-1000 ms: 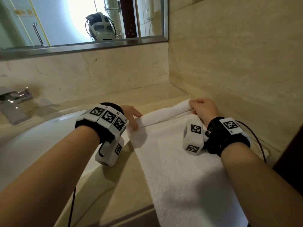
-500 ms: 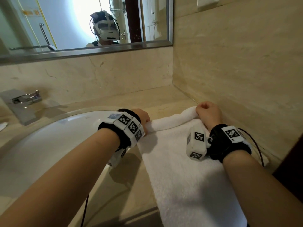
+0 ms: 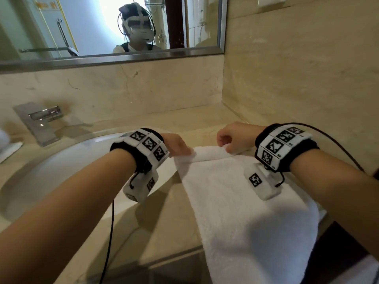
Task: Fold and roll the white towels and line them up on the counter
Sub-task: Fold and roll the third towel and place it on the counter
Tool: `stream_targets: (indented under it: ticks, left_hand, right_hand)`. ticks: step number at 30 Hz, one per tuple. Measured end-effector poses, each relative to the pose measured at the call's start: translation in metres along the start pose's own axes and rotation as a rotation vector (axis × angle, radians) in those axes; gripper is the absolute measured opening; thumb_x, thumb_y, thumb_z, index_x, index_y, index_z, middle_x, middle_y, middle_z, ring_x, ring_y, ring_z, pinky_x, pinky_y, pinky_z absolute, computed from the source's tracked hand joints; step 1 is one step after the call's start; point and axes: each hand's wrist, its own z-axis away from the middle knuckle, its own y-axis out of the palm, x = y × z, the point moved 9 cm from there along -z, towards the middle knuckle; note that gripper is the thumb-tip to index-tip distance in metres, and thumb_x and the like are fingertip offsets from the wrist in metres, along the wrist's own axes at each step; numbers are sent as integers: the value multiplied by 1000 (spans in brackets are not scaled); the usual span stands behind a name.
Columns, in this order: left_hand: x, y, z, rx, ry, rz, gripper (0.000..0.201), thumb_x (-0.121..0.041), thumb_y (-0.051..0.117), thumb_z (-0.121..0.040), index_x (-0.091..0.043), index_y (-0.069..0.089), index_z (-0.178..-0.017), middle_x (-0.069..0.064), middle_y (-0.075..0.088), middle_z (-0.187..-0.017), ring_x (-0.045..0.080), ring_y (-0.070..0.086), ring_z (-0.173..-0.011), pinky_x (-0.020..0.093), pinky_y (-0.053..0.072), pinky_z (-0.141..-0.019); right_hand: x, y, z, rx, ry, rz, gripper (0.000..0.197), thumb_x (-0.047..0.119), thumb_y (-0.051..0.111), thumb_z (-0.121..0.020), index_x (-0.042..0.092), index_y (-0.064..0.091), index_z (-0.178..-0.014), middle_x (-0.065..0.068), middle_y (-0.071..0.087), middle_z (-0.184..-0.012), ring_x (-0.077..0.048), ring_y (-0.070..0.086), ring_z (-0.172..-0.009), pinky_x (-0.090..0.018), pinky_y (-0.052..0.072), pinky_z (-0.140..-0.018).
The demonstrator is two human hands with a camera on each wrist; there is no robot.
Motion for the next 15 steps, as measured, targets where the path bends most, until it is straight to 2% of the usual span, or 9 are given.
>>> stream_targets:
  ticks: [3,6,8,11,13,15]
  left_hand:
    - [13,-12,5,-65,-27,69,35,-27,39,-98,-7,62,-117,6,56,-81,7,43,-54,13,36,-41]
    - [9,-10,8,-37,-4,150,30,-23,48,-96,-4,61,-115,8,60,-93,6,43,-56,17,32,-44]
    - [3,-7,9,-25,17,178,29,-24,54,-93,-5,60,-114,9,62,-110,11,50,-66,13,37,-52]
    - [-4,-5,10,4,32,197,15,-19,59,-90,-8,55,-101,10,59,-105,16,54,-66,16,43,-55]
    - [-8,-5,8,23,45,161,11,-12,58,-90,-9,51,-98,9,56,-105,15,52,-64,11,41,-49]
    - [-14,-7,10,38,63,111,16,-8,56,-91,-8,52,-106,11,56,-118,8,45,-58,3,34,-38]
  right_hand:
    - [2,2,-2,-1,-13,31,19,4,56,-80,20,55,-89,8,52,-86,-15,50,-84,-20,39,-62]
    - [5,3,-2,11,-30,50,21,1,55,-80,18,53,-91,3,52,-93,-16,49,-85,-19,37,-57]
    - [6,6,-1,41,-24,50,28,1,55,-80,17,56,-102,2,52,-96,-17,49,-87,-23,39,-64]
    - [4,10,-1,89,-6,143,42,9,57,-83,18,55,-123,2,53,-100,-16,49,-89,-25,38,-74]
    - [-1,10,-1,102,2,239,39,20,57,-85,16,58,-123,-1,54,-103,-19,52,-92,-31,44,-76]
    - [-10,11,2,125,32,263,38,26,57,-86,15,57,-122,-5,56,-110,-24,55,-98,-35,47,-82]
